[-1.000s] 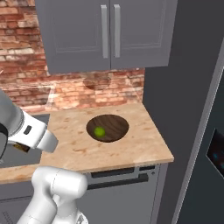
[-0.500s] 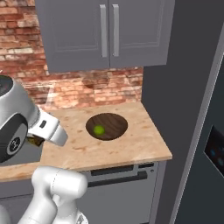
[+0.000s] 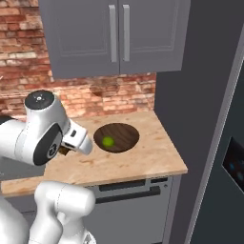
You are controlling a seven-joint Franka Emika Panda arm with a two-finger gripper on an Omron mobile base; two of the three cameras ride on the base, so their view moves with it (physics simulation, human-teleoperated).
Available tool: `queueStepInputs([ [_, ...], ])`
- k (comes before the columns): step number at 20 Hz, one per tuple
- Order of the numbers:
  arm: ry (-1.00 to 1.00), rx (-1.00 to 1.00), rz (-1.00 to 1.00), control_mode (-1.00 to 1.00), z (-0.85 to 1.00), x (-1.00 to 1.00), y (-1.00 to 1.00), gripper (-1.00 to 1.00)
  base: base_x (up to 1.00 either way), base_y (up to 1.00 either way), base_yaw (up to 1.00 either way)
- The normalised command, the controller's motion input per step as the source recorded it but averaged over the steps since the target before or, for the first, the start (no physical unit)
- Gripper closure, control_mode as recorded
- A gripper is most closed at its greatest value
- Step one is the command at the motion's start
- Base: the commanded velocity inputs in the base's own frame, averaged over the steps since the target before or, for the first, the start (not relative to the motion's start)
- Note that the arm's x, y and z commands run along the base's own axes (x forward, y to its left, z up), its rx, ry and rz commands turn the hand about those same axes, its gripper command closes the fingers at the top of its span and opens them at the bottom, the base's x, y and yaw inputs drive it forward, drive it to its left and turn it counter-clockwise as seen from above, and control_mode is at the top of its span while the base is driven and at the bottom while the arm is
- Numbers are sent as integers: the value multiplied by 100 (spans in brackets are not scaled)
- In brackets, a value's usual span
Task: Take the sweet potato, peach, and lime from the freezer and place them in the bowl on the counter.
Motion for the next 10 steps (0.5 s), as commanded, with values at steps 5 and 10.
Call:
queueStepInputs([
  [5,5,0,-1,-100,-2,87,-7,100,0,0,0],
  [10,1,0,0,-100,-17,69,-14,100,0,0,0],
])
